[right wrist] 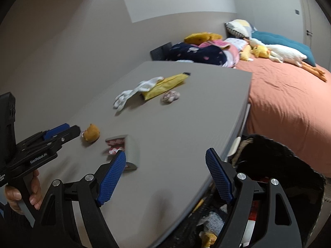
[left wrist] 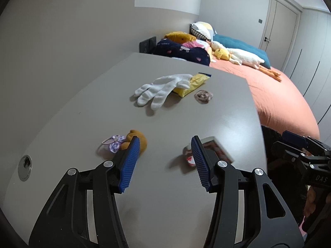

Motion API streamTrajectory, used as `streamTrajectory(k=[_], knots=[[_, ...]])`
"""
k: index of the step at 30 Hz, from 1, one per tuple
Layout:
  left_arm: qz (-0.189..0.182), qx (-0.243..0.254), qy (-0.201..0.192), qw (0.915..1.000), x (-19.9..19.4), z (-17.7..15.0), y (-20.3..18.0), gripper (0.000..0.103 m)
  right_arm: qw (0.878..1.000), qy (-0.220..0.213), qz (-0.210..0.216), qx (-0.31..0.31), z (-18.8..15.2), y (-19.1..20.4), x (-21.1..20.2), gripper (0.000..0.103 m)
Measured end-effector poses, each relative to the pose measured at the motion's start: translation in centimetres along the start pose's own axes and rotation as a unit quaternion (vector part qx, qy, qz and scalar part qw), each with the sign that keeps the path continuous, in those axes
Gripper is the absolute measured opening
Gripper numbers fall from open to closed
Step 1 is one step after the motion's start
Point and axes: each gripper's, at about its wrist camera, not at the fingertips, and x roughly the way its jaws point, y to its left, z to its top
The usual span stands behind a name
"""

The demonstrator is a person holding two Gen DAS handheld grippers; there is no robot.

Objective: Organize soft objects
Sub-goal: 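Move the left tool to the brown bear and the right tool to the grey corner piece, then grasp the brown bear with the left tool while the right tool grasps the grey corner piece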

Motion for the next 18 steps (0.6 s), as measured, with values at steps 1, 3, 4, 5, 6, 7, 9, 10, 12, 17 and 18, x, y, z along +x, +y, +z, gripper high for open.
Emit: streamTrajectory(k=[1,3,4,5,6,7,9,10,12,17,18], knots=[[0.001,0.000,0.002,1.0000,0.3,0.0,0.2,0.051,1.000,0.004,0.003,-0.003,0.0,0.4,0.5,0.080],[0.000,0.002,0.006,1.0000,0.9,0.1,0.5,0.051,1.000,0.012,0.009,-0.009,0.0,1.0,1.4,0.080],[0.000,0.004,0.006,1.0000,1.2,0.2,0.7,0.051,1.000,0.014,0.011,-0.011,0.0,1.2,1.8,0.080],[0.000,0.006,0.007,1.0000,1.5,0.2,0.8,0.051,1.000,0.018,0.012,-0.013,0.0,1.4,2.2,0.080],[-0.001,0.010,0.008,0.9999,1.9,0.2,1.0,0.051,1.000,0.021,0.014,-0.016,0.0,1.6,2.6,0.080],[-0.002,0.011,0.011,0.9999,2.3,0.2,1.2,0.051,0.999,0.025,0.017,-0.019,0.0,1.9,3.0,0.080],[-0.002,0.009,0.017,0.9998,3.0,0.2,1.7,0.051,0.999,0.032,0.019,-0.027,0.0,2.4,3.8,0.080],[-0.002,0.009,0.020,0.9998,3.3,0.1,1.9,0.051,0.999,0.036,0.020,-0.031,0.0,2.6,4.2,0.080],[-0.001,0.010,0.024,0.9997,4.0,0.1,2.2,0.051,0.998,0.042,0.022,-0.039,0.0,3.1,5.0,0.080],[0.003,0.013,0.036,0.9992,5.7,0.1,2.6,0.051,0.997,0.058,0.028,-0.049,0.1,4.0,6.9,0.074],[0.003,0.014,0.039,0.9992,5.9,0.2,2.7,0.051,0.997,0.059,0.028,-0.050,0.1,4.1,7.1,0.073]])
